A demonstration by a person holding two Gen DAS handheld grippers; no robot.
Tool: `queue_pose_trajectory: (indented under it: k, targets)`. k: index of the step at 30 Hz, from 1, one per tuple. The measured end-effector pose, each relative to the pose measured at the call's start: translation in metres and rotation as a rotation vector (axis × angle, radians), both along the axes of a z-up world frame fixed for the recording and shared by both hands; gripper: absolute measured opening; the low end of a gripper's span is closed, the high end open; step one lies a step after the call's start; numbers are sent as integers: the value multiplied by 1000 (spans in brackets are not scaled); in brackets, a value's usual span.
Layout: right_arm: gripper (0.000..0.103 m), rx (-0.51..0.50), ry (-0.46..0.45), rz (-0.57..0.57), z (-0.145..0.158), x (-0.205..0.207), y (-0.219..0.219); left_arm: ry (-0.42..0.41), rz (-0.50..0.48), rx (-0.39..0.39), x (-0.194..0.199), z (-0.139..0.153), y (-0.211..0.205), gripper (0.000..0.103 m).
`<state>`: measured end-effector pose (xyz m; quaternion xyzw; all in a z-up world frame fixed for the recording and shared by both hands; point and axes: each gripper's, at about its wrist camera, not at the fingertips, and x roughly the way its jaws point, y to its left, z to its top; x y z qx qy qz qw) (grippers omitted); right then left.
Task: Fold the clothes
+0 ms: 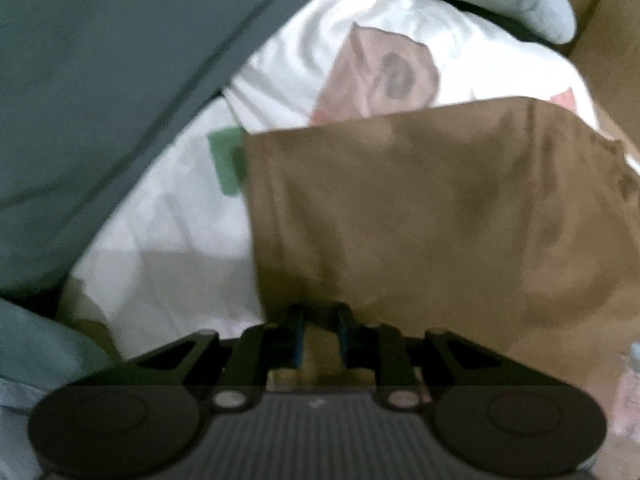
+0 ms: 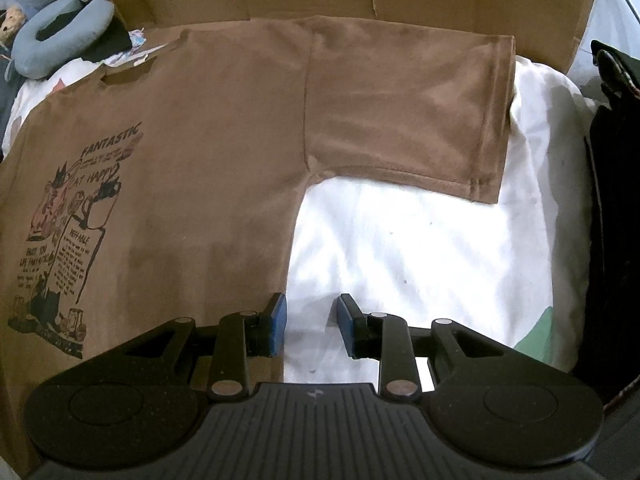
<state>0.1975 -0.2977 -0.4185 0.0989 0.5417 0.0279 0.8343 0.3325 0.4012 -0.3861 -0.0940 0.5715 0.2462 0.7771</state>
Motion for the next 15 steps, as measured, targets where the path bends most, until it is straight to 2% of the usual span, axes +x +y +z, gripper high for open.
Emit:
queue_pose_trajectory:
  k: [1,3,8,9,12,15]
  targets:
    - [35,3,0,-2,0,-1,0,12,21,35,0,-1,3,14]
    - [35,10,0,-4,-1,-2,-1,-4,69,14,-2,-3,11,16]
    - [36,14,-13,6,-1,-9,-1,-19,49,26,-3,1,14,19]
    - [36,18,-17,5,-1,-10,-2,-28,49,31,-5,3,14,23]
    - [37,28,-28,7,-1,-13,-5,-52,51,46,-11,11,14,46]
    - [37,27,-44,18,2,-18,-8,-83,56,28,-20,22,13,53]
